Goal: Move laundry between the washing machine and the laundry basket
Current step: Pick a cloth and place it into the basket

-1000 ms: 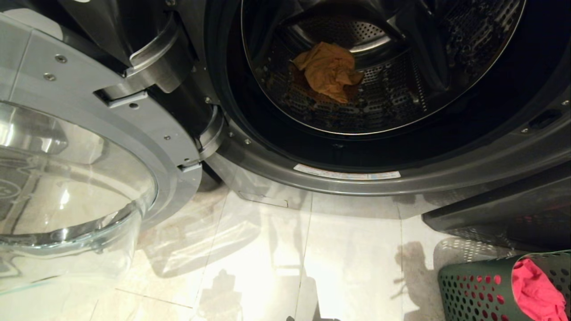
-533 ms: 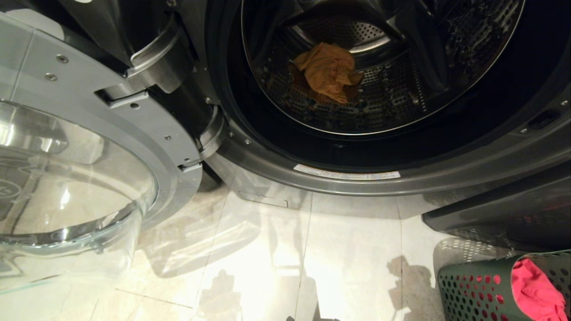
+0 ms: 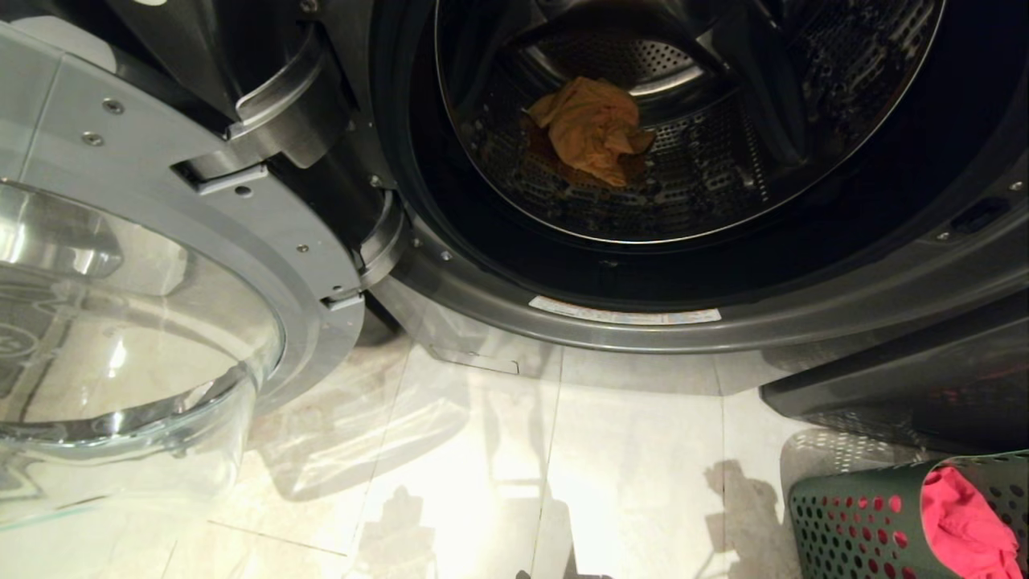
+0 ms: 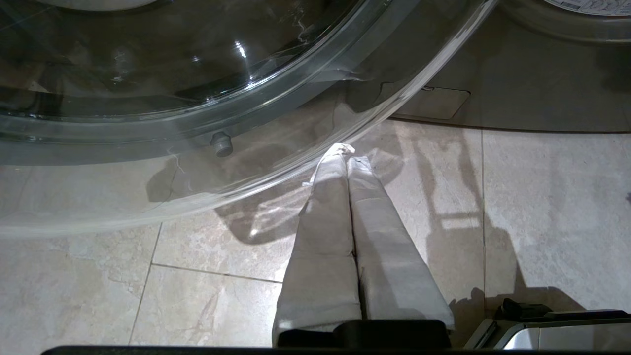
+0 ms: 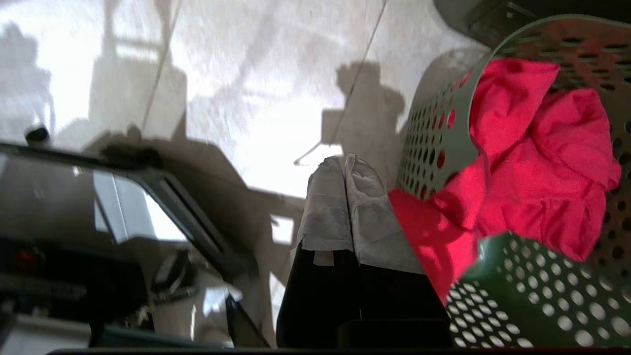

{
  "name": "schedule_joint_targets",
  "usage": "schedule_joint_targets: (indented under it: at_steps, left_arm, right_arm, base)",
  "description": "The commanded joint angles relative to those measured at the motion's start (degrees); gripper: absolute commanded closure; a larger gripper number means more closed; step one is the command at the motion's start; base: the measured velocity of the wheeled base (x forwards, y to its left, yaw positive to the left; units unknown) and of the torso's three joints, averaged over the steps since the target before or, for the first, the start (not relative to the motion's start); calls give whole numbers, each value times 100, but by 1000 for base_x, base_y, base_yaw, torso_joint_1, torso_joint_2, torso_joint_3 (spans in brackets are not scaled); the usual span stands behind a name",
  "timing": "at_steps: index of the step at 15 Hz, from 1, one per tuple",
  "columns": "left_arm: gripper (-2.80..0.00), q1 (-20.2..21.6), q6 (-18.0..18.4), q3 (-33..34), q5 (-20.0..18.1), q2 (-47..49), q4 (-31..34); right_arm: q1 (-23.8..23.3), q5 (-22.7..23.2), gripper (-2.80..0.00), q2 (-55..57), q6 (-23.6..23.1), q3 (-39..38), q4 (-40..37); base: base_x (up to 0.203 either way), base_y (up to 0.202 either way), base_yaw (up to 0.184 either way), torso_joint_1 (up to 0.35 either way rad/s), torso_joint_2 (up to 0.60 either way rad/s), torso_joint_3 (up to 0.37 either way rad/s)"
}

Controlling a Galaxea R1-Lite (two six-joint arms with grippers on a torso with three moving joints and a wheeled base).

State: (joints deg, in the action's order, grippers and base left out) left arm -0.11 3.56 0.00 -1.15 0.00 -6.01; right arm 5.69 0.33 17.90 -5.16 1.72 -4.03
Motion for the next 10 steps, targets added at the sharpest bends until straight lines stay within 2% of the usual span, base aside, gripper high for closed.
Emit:
schedule_joint_targets:
  at_steps: [1, 3, 8, 10]
  left_arm:
    - [0, -1, -13, 229, 0, 0, -2]
    - [0, 2, 4, 229, -9, 0, -5]
    - [0, -4, -15, 229, -17, 0, 3]
    - [0, 2, -11, 229, -35, 0, -5]
  right_arm:
    - [-29, -11, 0, -180, 89, -163, 439]
    - [-261, 20, 0, -126, -139, -23, -22]
    - [-335, 25, 0, -508, -136, -14, -37]
    - [-583, 26, 0, -858, -149, -14, -44]
  base:
    - [0, 0, 0, 0, 0, 0]
    - [0, 0, 0, 0, 0, 0]
    - [0, 0, 0, 0, 0, 0]
    - [0, 0, 0, 0, 0, 0]
